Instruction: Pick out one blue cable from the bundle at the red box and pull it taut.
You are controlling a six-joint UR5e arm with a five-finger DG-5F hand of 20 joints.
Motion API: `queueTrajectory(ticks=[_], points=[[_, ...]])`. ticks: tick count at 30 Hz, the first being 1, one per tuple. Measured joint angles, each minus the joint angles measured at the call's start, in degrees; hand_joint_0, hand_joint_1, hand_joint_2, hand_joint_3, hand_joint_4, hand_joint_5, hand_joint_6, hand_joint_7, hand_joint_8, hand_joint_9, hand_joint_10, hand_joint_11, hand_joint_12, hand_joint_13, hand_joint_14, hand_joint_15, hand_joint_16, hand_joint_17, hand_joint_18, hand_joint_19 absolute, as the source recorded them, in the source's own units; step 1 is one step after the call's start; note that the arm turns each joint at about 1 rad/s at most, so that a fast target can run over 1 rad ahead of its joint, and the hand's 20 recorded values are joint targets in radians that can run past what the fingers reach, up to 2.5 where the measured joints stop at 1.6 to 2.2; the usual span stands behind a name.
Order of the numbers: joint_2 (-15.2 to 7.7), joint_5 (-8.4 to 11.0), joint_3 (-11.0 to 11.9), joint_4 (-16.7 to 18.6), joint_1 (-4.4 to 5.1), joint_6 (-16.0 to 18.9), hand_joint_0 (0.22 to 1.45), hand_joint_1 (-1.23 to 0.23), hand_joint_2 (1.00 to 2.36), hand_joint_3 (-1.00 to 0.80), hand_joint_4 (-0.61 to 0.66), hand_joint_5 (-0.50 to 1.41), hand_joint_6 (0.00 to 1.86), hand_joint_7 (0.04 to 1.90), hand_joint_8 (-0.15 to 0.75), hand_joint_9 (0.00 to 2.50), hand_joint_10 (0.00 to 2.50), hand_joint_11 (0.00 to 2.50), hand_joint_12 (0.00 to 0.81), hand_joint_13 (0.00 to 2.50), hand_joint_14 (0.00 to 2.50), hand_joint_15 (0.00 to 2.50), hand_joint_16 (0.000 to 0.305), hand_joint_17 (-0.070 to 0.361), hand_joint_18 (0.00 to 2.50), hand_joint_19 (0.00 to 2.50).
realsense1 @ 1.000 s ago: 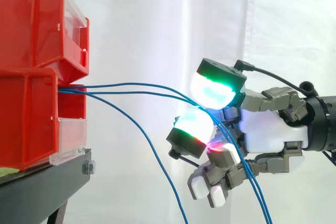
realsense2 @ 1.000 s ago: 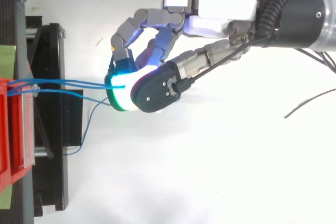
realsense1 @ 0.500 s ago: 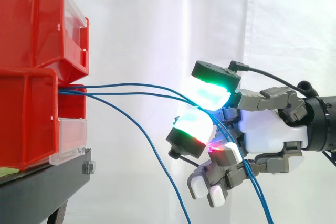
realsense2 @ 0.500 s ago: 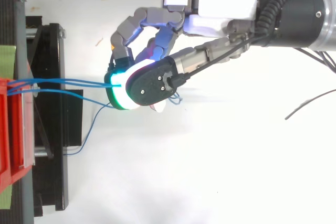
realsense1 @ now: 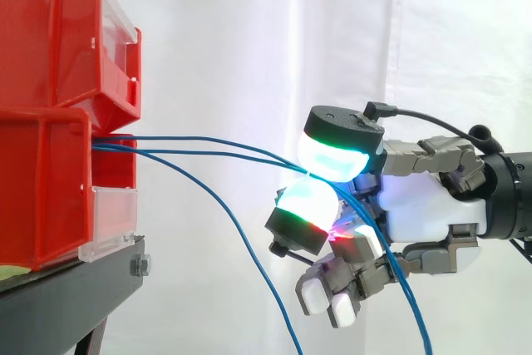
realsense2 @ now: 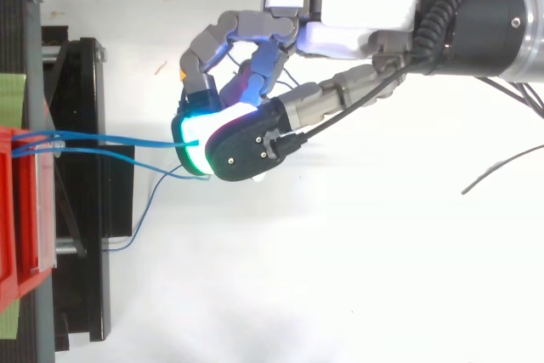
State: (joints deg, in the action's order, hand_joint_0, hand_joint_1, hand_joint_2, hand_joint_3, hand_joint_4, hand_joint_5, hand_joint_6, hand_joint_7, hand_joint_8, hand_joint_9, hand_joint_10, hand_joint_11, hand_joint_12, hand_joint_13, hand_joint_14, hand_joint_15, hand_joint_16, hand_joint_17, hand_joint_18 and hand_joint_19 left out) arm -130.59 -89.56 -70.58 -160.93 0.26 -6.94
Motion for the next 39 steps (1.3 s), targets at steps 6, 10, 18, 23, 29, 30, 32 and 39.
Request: queueTrajectory(ticks=[6, 10, 18, 23, 29, 30, 32, 39], points=[[0.00, 0.00, 0.00, 0.00, 0.00, 0.00, 0.70, -0.88, 1.02, -0.28, 0.06, -0.14, 0.89, 1.13, 0.315, 1.16, 0.03, 0.77, 0.533, 0.82, 0.02, 0.47, 0.062, 0.140, 0.73, 0.73], [0.01, 0.00, 0.00, 0.00, 0.00, 0.00, 0.73, -0.89, 1.01, -0.40, 0.03, -0.14, 0.90, 1.17, 0.314, 1.16, 0.03, 0.76, 0.530, 0.82, 0.02, 0.47, 0.062, 0.140, 0.75, 0.72], [-0.01, 0.00, 0.00, 0.00, 0.00, 0.00, 0.76, -0.88, 1.00, -0.50, -0.01, -0.14, 0.90, 1.15, 0.308, 1.14, 0.03, 0.76, 0.523, 0.82, 0.02, 0.47, 0.062, 0.139, 0.75, 0.71], [0.01, 0.00, 0.00, 0.00, 0.00, 0.00, 0.77, -0.88, 1.00, -0.50, -0.03, -0.15, 0.91, 1.10, 0.303, 1.14, 0.03, 0.75, 0.522, 0.82, 0.02, 0.47, 0.062, 0.139, 0.75, 0.71], [0.01, 0.00, 0.00, 0.00, 0.00, 0.00, 0.77, -0.91, 1.00, -0.50, -0.04, -0.15, 0.91, 1.09, 0.301, 1.14, 0.03, 0.77, 0.514, 0.82, 0.02, 0.47, 0.062, 0.139, 0.75, 0.70], [0.02, 0.00, 0.00, 0.00, 0.00, 0.00, 0.77, -0.91, 1.00, -0.50, -0.04, -0.15, 0.91, 1.09, 0.300, 1.14, 0.03, 0.77, 0.510, 0.82, 0.02, 0.47, 0.062, 0.139, 0.75, 0.70], [0.03, 0.00, 0.00, 0.03, 0.00, 0.00, 0.76, -0.92, 1.00, -0.50, -0.03, -0.14, 0.92, 1.06, 0.294, 1.14, 0.03, 0.78, 0.507, 0.81, 0.02, 0.48, 0.062, 0.138, 0.75, 0.69], [0.03, 0.00, 0.00, 0.01, 0.00, 0.00, 0.61, -0.86, 1.00, -0.50, 0.09, -0.14, 0.91, 1.02, 0.297, 1.15, 0.03, 0.77, 0.497, 0.80, 0.02, 0.49, 0.062, 0.139, 0.72, 0.71]])
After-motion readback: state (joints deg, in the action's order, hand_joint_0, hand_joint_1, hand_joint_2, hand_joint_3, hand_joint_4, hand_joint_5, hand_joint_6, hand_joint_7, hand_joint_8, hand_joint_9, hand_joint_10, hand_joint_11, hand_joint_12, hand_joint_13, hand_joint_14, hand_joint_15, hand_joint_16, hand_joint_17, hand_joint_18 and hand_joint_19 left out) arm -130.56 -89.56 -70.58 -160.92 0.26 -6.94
